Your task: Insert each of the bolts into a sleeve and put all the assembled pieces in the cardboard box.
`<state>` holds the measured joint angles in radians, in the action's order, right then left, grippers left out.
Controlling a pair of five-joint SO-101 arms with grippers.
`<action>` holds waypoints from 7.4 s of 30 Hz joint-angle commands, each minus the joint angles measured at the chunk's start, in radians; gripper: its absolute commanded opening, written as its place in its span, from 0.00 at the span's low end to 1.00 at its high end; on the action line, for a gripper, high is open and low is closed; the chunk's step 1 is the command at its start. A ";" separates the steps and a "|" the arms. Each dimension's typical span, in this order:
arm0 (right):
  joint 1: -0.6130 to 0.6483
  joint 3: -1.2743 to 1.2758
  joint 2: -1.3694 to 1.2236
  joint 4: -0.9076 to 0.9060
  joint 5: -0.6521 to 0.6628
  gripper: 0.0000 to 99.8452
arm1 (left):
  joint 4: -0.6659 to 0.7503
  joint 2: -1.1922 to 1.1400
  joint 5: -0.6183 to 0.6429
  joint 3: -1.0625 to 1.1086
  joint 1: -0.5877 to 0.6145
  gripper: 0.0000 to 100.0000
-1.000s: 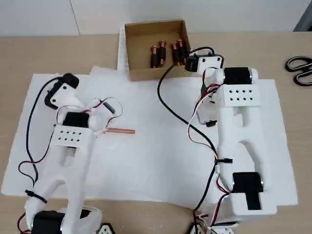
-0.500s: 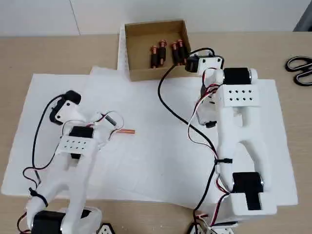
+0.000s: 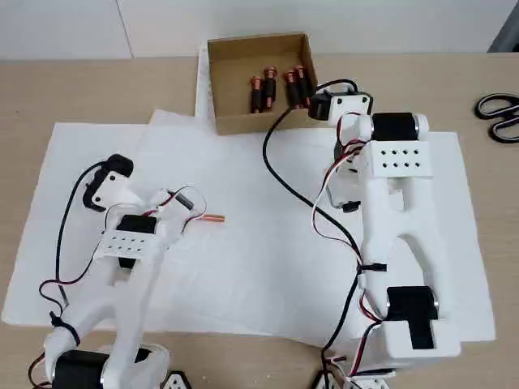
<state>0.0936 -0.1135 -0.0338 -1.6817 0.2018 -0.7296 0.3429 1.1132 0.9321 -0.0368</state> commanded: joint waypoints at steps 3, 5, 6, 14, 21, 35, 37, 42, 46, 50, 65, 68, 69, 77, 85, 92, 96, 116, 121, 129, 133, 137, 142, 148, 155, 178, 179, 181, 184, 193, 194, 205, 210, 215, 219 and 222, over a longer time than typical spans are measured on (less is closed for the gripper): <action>-0.002 -0.005 0.058 -0.004 -0.011 0.00 | 0.018 0.029 0.005 -0.002 -0.005 0.08; -0.002 -0.005 0.058 -0.004 -0.011 0.00 | 0.018 0.029 0.003 -0.002 -0.005 0.08; -0.002 -0.005 0.058 -0.004 -0.012 0.00 | 0.018 0.029 0.003 -0.002 -0.005 0.08; -0.002 -0.005 0.058 -0.004 -0.012 0.00 | 0.018 0.029 0.006 0.008 -0.006 0.18; -0.002 -0.005 0.058 -0.004 -0.012 0.00 | 0.026 0.029 0.008 0.010 -0.046 0.18; -0.002 -0.005 0.058 -0.004 -0.012 0.00 | 0.143 0.029 0.008 0.084 -0.040 0.18; -0.002 -0.005 0.058 -0.004 -0.012 0.00 | 0.140 0.029 0.008 0.085 -0.040 0.18; -0.002 -0.005 0.058 -0.004 -0.012 0.00 | 0.112 0.029 0.008 0.084 -0.040 0.18; -0.002 -0.005 0.058 -0.004 -0.012 0.00 | 0.106 0.028 0.008 0.084 -0.040 0.18; -0.002 -0.005 0.058 -0.004 -0.012 0.00 | 0.106 0.028 0.008 0.084 -0.040 0.15; -0.002 -0.005 0.058 -0.004 -0.012 0.00 | 0.011 -0.167 0.008 -0.050 -0.040 0.13; -0.002 -0.005 0.058 -0.004 -0.012 0.00 | -0.094 -0.262 0.008 -0.159 -0.040 0.13; -0.002 -0.005 0.058 -0.004 -0.012 0.00 | -0.117 -0.285 0.008 -0.186 -0.040 0.13; -0.002 -0.005 0.058 -0.004 -0.012 0.00 | -0.209 -0.356 0.005 -0.294 -0.046 0.05; -0.002 -0.005 0.058 -0.004 -0.012 0.00 | -0.451 -0.354 -0.005 -0.521 -0.063 0.01; -0.002 -0.005 0.058 -0.004 -0.012 0.00 | -0.749 -0.356 -0.328 -0.809 -0.089 0.01; -0.002 -0.005 0.058 -0.004 -0.012 0.00 | -0.815 -0.361 -0.537 -0.891 -0.037 0.01; -0.002 0.028 0.059 -0.002 -0.012 0.00 | -0.750 -0.637 -1.200 -0.895 0.081 0.07; -0.002 0.028 0.059 -0.002 -0.012 0.00 | -0.718 -0.646 -1.201 -0.889 0.087 0.08; -0.002 0.028 0.059 -0.002 -0.012 0.00 | -0.687 -0.723 -1.201 -0.874 0.092 0.08; -0.002 0.028 0.059 -0.002 -0.012 0.00 | -0.661 -0.761 -1.195 -0.874 0.092 0.06; -0.002 0.028 0.059 -0.002 -0.012 0.00 | -0.647 -0.758 -1.165 -0.878 0.092 0.01; -0.004 0.028 0.059 -0.002 -0.012 0.00 | -0.674 -0.621 -1.160 -0.880 0.086 0.01; -0.002 0.020 0.061 -0.001 -0.006 0.00 | -0.755 -0.319 -1.165 -0.880 0.084 0.01; 0.001 -0.012 0.257 -0.001 -0.003 0.00 | -0.847 -0.020 -1.158 -0.880 0.087 0.01; 0.133 0.466 1.084 0.249 -0.012 0.00 | -0.781 0.585 -0.844 -0.806 0.084 0.01; 0.134 0.539 1.115 0.340 -0.012 0.00 | -0.766 0.585 -0.832 -0.782 0.084 0.01; 0.156 0.703 1.173 0.522 -0.012 0.00 | -0.710 0.585 -0.809 -0.728 0.084 0.01; 0.219 0.931 1.247 0.757 -0.012 0.00 | -0.588 0.585 -0.760 -0.644 0.084 0.01; 0.308 1.277 1.305 1.058 -0.031 0.00 | -0.259 0.585 -0.605 -0.415 0.068 0.01; 0.320 1.306 1.305 1.081 -0.057 0.00 | -0.241 0.585 -0.600 -0.400 0.048 0.01; 0.447 1.484 1.305 1.211 -0.273 0.00 | -0.006 0.577 -0.617 -0.297 -0.133 0.01; 0.472 1.539 1.305 1.294 -0.273 0.00 | 0.137 0.582 -0.674 -0.160 -0.137 0.01; 0.542 1.551 1.305 1.316 -0.267 0.00 | 0.166 0.578 -0.687 -0.104 -0.218 0.01; 0.545 1.551 1.305 1.320 -0.226 0.00 | 0.098 0.578 -0.687 -0.108 -0.273 0.01; 0.545 1.551 1.305 1.319 -0.187 0.00 | 0.068 0.578 -0.687 -0.108 -0.276 0.01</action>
<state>0.6352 1.4438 1.2520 -0.3867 -0.0192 -0.6483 0.9152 0.4365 0.8324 -0.3053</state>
